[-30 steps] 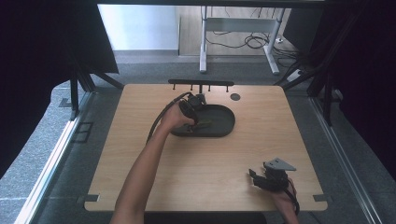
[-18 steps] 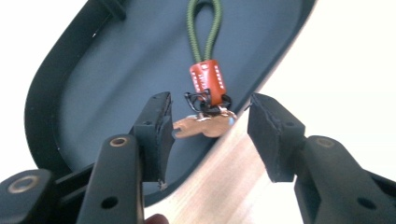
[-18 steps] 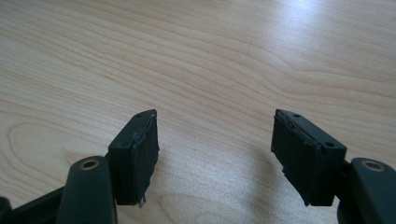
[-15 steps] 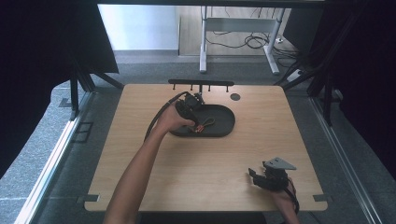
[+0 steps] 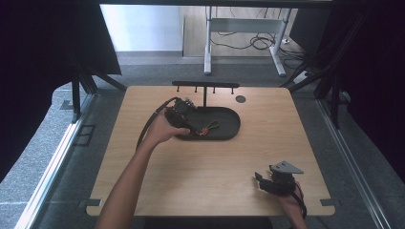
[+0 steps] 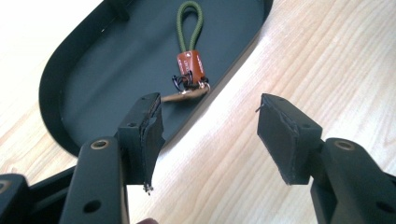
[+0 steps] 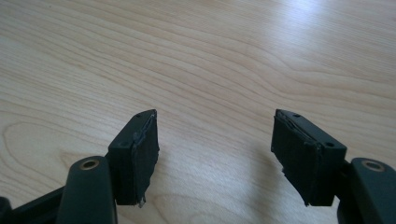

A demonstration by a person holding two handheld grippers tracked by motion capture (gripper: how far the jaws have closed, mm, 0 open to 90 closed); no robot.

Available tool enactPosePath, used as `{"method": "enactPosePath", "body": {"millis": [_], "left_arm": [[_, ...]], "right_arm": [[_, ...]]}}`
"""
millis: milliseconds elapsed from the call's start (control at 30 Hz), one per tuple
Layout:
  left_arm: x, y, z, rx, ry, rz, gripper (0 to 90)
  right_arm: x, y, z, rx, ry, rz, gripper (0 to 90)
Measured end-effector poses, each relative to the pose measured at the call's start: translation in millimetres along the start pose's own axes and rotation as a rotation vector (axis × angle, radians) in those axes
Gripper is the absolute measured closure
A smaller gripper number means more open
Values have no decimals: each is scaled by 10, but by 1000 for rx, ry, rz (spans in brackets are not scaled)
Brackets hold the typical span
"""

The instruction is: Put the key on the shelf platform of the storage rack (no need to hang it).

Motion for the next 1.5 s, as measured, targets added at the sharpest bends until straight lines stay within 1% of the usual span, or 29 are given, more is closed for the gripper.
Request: {"method": "enactPosePath", "body": {"millis": [67, 100, 133, 200, 233, 267, 300, 367, 433, 467, 500, 667, 700, 733, 800, 867, 900, 933, 1000, 1067, 1100, 1167, 1200, 1233, 1300, 1333, 1400, 1500], "left_arm": [[-10, 68, -53, -14, 7, -1, 404], [-10, 139, -127, -15, 1, 4, 403], [-10, 139, -127, -15, 1, 4, 401], [-18, 209, -206, -27, 2, 11, 400], [-37, 270, -297, -45, 13, 6, 397], [-37, 270, -297, -45, 13, 6, 397], [-48, 294, -352, -49, 23, 9, 396], [-65, 329, -468, -49, 16, 23, 395], [-103, 354, -570, -64, 25, 7, 394], [-112, 377, -674, -69, 30, 7, 394], [-112, 377, -674, -69, 30, 7, 394], [-96, 449, -906, -86, 53, 28, 396], [-109, 470, -1013, -88, 54, 42, 398], [-109, 470, -1013, -88, 54, 42, 397], [-151, 484, -1136, -81, 57, 38, 394], [-183, 490, -1240, -88, 66, 50, 397], [-217, 490, -1334, -97, 75, 49, 397], [-217, 490, -1334, -97, 75, 49, 399], [-242, 487, -1416, -102, 81, 58, 401], [-276, 475, -1489, -113, 86, 50, 401], [-293, 463, -1542, -117, 98, 53, 401], [-295, 454, -1570, -116, 95, 55, 398], [-300, 430, -1612, -118, 108, 56, 397], [-300, 430, -1612, -118, 108, 56, 396], [-285, 403, -1653, -87, 96, 55, 389], [-272, 404, -1658, -86, 99, 60, 383], [-259, 416, -1647, -103, 121, 54, 382], [-265, 413, -1630, -118, 148, 44, 377]], "right_arm": [[-10, 38, 13, -10, -2, -14, 320], [-11, 46, 16, -11, -2, -17, 321], [-11, 46, 16, -11, -2, -17, 321], [-4, 46, 11, -9, 0, -23, 321], [5, 47, 0, -4, 3, -24, 320], [5, 47, 0, -4, 3, -24, 320], [12, 47, -13, 0, 6, -23, 321], [13, 46, -17, 1, 6, -24, 320], [10, 41, -24, 3, 6, -25, 320], [9, 36, -28, 5, 6, -26, 321], [11, 35, -28, 5, 7, -26, 321], [12, 31, -28, 5, 10, -30, 320], [13, 26, -33, 7, 12, -30, 320], [13, 25, -35, 11, 12, -31, 320], [15, 23, -32, 8, 12, -31, 320], [27, 17, -32, 12, 12, -32, 320], [35, 16, -31, 13, 12, -30, 320], [35, 16, -31, 13, 12, -30, 320], [45, 12, -31, 14, 17, -31, 320], [57, 8, -29, 14, 15, -30, 319], [61, 4, -27, 16, 17, -29, 319], [59, 1, -22, 15, 18, -30, 319], [60, -3, -4, 11, 18, -32, 318], [60, -3, -4, 11, 18, -32, 318], [53, -4, 18, 5, 17, -34, 318], [51, -5, 25, 4, 16, -31, 318], [41, -4, 39, 1, 17, -28, 316], [22, 6, 77, -12, 4, -25, 315]]}}
Point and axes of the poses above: each handheld gripper's, and its own axes: y roughly backward along the jaws, z roughly out of its top, x roughly to its left, the point moved 10 cm from there along -y, roughly forward along the jaws, and after that the axes turned 10 degrees about -x, right-handed, at the moved point
